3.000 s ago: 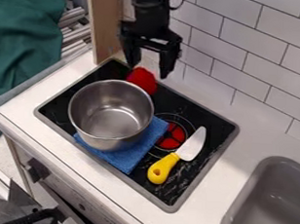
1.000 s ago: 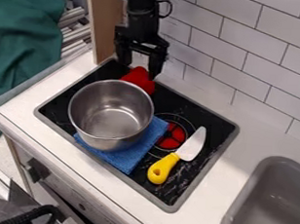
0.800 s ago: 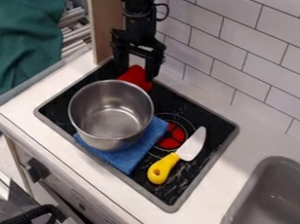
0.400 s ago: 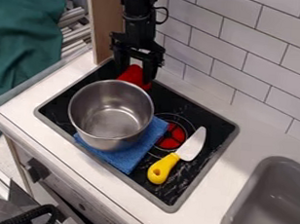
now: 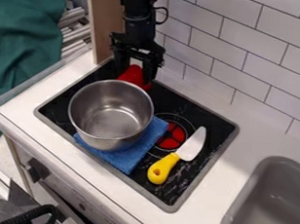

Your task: Take the red pepper and put it in the pot

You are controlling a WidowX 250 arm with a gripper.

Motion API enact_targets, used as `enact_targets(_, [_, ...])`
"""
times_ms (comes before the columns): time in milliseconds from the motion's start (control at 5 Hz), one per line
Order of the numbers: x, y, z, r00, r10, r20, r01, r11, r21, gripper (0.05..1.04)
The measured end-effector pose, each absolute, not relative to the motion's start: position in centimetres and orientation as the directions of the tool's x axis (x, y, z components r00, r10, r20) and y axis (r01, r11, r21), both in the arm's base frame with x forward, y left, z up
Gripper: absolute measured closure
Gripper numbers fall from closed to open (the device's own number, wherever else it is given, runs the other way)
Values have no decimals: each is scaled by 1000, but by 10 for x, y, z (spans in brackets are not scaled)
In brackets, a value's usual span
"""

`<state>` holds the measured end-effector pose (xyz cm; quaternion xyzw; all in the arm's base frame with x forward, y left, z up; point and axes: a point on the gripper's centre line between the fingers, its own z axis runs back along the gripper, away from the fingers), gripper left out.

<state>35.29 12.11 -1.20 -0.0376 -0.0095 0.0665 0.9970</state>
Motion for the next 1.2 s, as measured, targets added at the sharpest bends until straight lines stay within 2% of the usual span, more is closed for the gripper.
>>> enact_targets(200, [367, 113, 17, 985, 119, 128, -109, 990, -84, 307])
enact_targets(600, [366, 112, 61, 958, 137, 252, -112, 988, -110, 307])
enact_targets(800, [338, 111, 82, 964, 152, 216, -141, 988, -65, 307])
enact_targets(1000, [298, 117, 90, 963, 200, 180, -194, 980, -53, 307])
enact_targets(1200, [271, 126, 79, 964, 234, 125, -227, 971, -74, 307])
